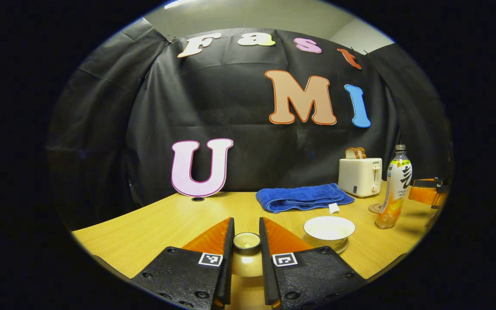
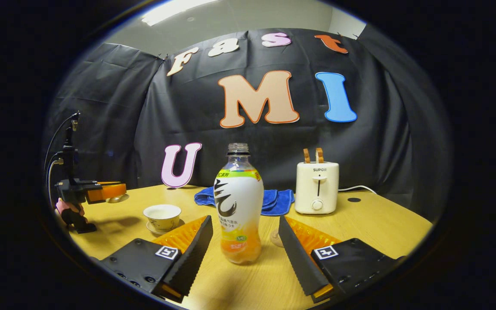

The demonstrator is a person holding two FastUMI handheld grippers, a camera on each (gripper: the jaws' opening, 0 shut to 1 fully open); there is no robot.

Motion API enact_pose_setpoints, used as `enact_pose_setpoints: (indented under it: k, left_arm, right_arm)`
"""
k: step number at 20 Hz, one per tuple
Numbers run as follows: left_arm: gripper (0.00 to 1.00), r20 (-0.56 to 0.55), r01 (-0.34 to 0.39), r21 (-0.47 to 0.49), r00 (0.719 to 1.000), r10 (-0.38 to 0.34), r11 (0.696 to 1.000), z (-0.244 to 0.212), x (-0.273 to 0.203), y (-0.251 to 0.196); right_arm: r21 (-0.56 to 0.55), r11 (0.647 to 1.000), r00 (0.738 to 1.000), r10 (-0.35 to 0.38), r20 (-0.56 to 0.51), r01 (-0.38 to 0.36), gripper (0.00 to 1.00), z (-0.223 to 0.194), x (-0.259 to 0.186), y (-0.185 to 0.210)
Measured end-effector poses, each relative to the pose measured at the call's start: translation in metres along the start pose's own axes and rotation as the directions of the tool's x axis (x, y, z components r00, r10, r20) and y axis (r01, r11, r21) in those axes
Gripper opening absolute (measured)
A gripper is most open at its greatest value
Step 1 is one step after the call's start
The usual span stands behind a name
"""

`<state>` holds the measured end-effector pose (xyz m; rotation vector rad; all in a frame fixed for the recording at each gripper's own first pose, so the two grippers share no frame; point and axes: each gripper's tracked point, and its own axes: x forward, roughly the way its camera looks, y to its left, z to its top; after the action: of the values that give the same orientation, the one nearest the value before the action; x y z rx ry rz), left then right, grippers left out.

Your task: Open the teacup lid with one hand, grasp the water bottle and pour water into the teacup with the other hand; after pouring, place the water bottle on the coaster and then close the teacup lid.

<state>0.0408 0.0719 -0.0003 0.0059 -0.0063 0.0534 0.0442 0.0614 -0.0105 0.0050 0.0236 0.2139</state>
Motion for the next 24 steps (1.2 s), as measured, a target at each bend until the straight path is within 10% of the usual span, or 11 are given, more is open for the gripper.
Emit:
enact_pose_setpoints:
  k: [13, 20, 24]
  left_arm:
    - [0.27, -0.002, -0.025, 0.001, 1.000, 0.025, 1.000, -0.001, -0.009, 0.018]
    - [0.27, -0.001, -0.024, 0.000, 1.000, 0.024, 1.000, -0.002, -0.009, 0.018]
    - [0.27, -0.001, -0.024, 0.000, 1.000, 0.024, 1.000, -0.001, -0.008, 0.018]
  right_arm:
    - [-0.015, 0.999, 0.993, -0.047, -0.109, 0.046, 0.95, -0.020, 0.056, 0.015]
    - [-0.136, 0.989, 0.986, -0.082, -0.144, 0.063, 0.61, -0.024, 0.055, 0.022]
    - [-0.381, 0.920, 0.985, -0.138, -0.103, 0.089, 0.57, -0.015, 0.055, 0.017]
